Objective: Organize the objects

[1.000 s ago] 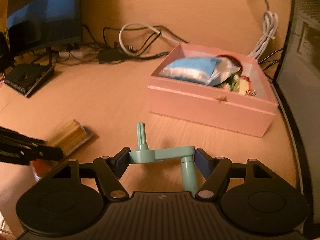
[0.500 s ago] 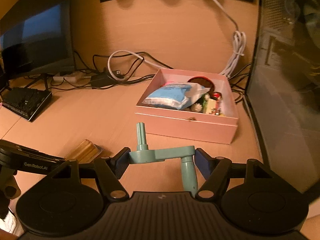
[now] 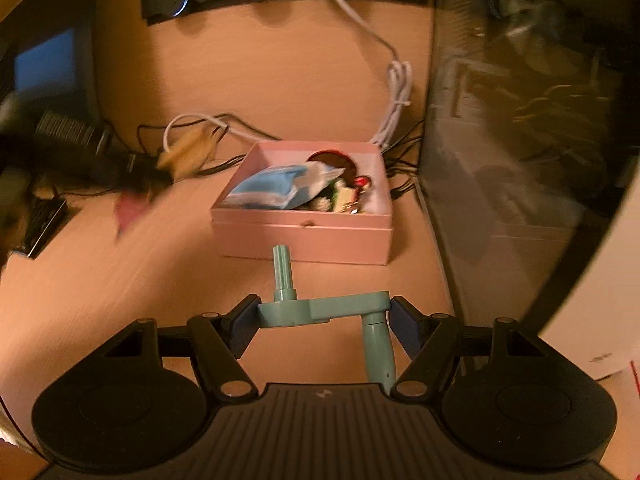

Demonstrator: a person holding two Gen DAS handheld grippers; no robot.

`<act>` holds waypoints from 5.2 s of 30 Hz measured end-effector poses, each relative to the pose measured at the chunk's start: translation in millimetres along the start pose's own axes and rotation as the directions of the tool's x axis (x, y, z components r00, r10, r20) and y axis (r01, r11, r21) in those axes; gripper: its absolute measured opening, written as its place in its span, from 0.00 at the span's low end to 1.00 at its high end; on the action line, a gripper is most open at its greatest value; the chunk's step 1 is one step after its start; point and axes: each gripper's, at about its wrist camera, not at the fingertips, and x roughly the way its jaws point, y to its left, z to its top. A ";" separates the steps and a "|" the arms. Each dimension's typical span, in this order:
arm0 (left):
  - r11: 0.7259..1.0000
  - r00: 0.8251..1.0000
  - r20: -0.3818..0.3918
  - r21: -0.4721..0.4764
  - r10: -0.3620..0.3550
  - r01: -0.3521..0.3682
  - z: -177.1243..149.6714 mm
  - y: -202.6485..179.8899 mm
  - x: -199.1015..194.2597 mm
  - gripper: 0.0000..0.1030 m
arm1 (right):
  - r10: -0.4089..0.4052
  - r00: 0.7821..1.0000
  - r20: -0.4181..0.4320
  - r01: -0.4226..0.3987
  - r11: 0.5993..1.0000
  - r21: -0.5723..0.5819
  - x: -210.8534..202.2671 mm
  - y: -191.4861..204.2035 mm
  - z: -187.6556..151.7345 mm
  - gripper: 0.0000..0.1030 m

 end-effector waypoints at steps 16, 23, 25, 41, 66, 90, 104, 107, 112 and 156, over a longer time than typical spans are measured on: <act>0.970 0.969 -0.054 -0.016 0.242 -0.243 68.8 13.8 173.5 0.39 | -0.017 1.000 -0.009 0.017 0.999 0.027 9.4 -7.4 2.0 0.68; 0.972 0.976 -0.013 0.093 0.219 -0.217 66.8 -9.3 141.3 0.39 | -0.009 0.999 -0.046 0.010 1.000 0.018 31.2 -12.6 12.1 0.68; 0.973 0.978 -0.009 0.093 0.211 -0.209 65.5 -8.7 131.4 0.39 | -0.003 0.999 -0.048 0.003 1.000 0.013 35.2 -12.9 17.9 0.68; 0.939 0.983 -0.055 -0.293 0.173 -0.182 -19.3 67.5 51.0 0.39 | 0.079 0.994 0.073 -0.099 0.940 0.327 88.7 -41.7 160.7 0.75; 0.944 0.944 -0.145 -0.106 0.296 -0.312 -3.1 33.2 118.0 0.59 | -0.188 0.977 -0.100 0.183 0.981 -0.063 146.3 -14.4 51.5 0.50; 0.908 0.914 -0.061 -0.103 0.402 -0.406 24.5 104.6 81.5 0.90 | -0.126 0.989 -0.075 0.117 0.986 -0.118 180.5 57.6 76.1 0.52; 0.945 0.945 0.018 -0.014 0.328 -0.328 -60.7 59.5 -15.3 0.84 | -0.135 0.975 -0.175 0.154 0.983 0.099 97.4 46.1 7.0 0.83; 0.946 0.945 -0.044 0.009 0.323 -0.323 -97.4 47.6 -17.5 0.84 | -0.099 0.968 -0.231 0.130 0.984 0.122 83.9 48.3 -18.1 0.84; 0.934 0.930 -0.091 0.013 0.357 -0.357 -137.3 33.2 -8.7 0.84 | -0.053 0.969 -0.241 0.068 0.996 0.055 71.7 58.8 -44.7 0.86; 0.837 0.834 0.126 0.038 0.538 -0.546 -143.7 26.1 41.3 0.94 | 0.014 1.000 -0.017 -0.014 1.000 -0.017 125.1 47.6 -31.2 1.00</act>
